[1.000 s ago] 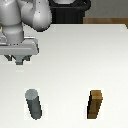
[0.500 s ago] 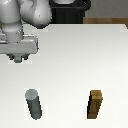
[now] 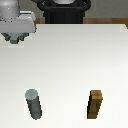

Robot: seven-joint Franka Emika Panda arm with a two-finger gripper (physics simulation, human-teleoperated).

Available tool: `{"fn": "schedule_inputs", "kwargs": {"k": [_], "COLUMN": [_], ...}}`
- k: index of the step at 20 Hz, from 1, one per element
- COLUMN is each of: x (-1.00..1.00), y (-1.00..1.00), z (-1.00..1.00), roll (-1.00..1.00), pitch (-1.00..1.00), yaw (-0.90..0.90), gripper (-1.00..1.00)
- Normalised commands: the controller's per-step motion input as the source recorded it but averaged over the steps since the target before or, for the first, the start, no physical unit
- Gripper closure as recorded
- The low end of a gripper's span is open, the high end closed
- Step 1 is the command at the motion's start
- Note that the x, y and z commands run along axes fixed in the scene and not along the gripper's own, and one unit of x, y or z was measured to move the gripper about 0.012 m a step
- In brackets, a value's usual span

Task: Put the loop with the handle onto the peg.

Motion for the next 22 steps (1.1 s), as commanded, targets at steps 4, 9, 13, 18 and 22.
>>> {"fn": "schedule_inputs", "kwargs": {"k": [4,9,13,18,22], "x": [0.5,1.0,0.5,0.0,0.0], "y": [0.0,0.0,0.0,0.0,0.0], "z": [0.0,0.0,0.0,0.0,0.0], "roll": [0.0,0.0,0.0,0.0,0.0], "pitch": [0.0,0.0,0.0,0.0,0.0], "yaw": [0.0,0.0,-0.23,-1.0,-1.0], "gripper": [1.0,1.0,1.0,1.0,1.0]}}
